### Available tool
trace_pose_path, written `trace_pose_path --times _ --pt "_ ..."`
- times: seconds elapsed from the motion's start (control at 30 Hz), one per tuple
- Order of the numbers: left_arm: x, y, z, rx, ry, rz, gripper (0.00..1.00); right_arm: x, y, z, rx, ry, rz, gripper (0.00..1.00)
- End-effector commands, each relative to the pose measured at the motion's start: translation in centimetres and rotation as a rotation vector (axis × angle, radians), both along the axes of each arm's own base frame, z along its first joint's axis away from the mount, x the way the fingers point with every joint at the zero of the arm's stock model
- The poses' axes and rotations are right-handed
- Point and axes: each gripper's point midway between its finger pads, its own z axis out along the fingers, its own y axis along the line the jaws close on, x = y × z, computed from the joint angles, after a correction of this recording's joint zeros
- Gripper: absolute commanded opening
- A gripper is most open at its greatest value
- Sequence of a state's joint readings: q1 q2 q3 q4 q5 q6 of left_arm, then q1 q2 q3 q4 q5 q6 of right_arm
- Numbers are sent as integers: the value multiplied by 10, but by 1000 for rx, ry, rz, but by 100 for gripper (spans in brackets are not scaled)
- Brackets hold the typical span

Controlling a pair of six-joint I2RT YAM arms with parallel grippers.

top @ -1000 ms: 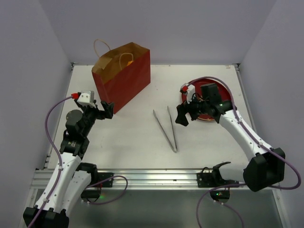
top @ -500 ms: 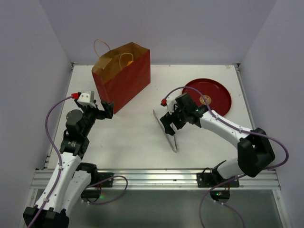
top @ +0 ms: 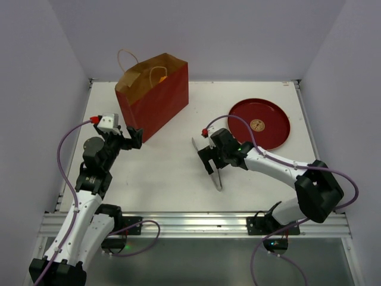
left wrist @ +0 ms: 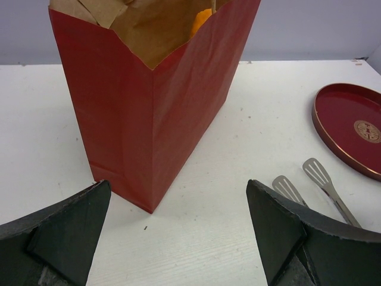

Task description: Take the fake bread out of the paper bag

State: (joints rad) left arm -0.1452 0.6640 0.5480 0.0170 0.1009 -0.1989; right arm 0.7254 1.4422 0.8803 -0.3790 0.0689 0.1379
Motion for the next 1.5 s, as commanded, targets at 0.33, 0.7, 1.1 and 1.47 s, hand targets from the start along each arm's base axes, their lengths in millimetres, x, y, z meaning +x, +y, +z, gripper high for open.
trace_pose_path --times 0.33,0.7,1.1,1.47 --pt "-1 -2 28 -5 -66 -20 100 0 10 -23 9 50 -34 99" --pt "-2 -4 30 -7 -73 -29 100 9 13 -32 -28 60 -37 97" --pt "-4 -4 34 -9 -85 -29 100 11 14 -46 -72 102 -29 80" --pt "-5 -4 33 -10 -85 -30 100 12 14 -48 -106 121 -9 55"
